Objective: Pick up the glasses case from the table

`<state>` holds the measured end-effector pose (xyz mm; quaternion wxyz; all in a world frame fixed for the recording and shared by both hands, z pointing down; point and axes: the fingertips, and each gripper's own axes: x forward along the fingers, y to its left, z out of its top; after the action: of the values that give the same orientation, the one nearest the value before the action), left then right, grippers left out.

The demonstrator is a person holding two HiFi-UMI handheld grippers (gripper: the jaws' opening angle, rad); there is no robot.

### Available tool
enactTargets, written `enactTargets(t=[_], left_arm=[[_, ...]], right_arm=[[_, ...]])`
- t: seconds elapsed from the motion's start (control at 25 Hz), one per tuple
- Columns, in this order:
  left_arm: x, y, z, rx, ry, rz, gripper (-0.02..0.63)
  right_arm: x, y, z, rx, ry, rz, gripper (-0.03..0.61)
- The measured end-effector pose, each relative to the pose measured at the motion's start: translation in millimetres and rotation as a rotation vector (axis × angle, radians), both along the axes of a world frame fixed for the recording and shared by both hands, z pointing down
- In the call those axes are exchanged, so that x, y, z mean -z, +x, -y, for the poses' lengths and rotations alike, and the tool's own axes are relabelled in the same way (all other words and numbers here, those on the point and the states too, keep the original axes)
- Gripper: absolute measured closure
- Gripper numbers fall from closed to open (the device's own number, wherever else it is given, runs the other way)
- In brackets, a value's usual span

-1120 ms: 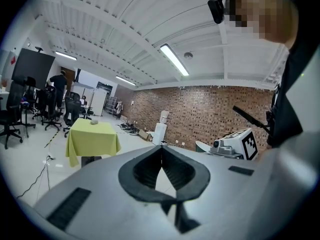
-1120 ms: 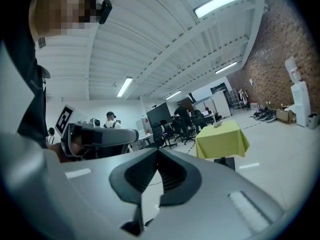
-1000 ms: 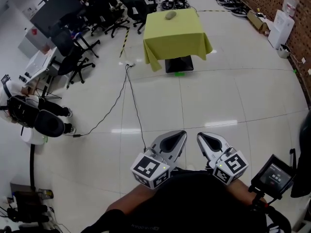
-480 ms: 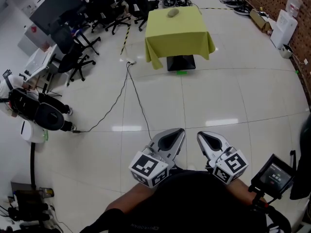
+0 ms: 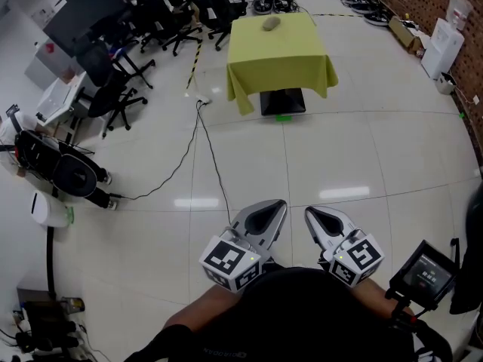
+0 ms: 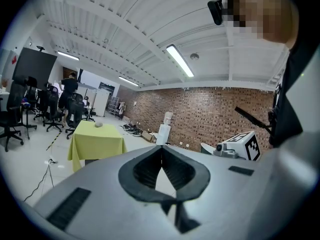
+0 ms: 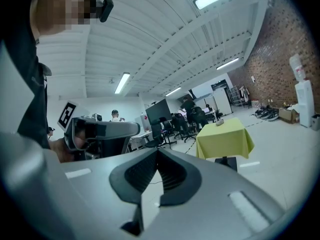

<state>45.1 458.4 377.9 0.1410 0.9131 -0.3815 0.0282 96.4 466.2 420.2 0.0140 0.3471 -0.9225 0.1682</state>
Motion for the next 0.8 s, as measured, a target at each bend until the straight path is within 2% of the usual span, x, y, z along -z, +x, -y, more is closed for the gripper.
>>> enactTargets(t=[0.32, 0.8], left_arm=[[0.8, -23.6, 49.7, -0.004, 0.01, -0.016, 0.607], [7.5, -85.6, 102.7, -0.039, 0.014, -0.052, 0.607]], right_arm=[[0.4, -21.9, 47.4, -0.01, 0.007, -0.015, 0.577], [12.1, -80.9, 97.7, -0.052, 0.027, -0.057, 0.577]])
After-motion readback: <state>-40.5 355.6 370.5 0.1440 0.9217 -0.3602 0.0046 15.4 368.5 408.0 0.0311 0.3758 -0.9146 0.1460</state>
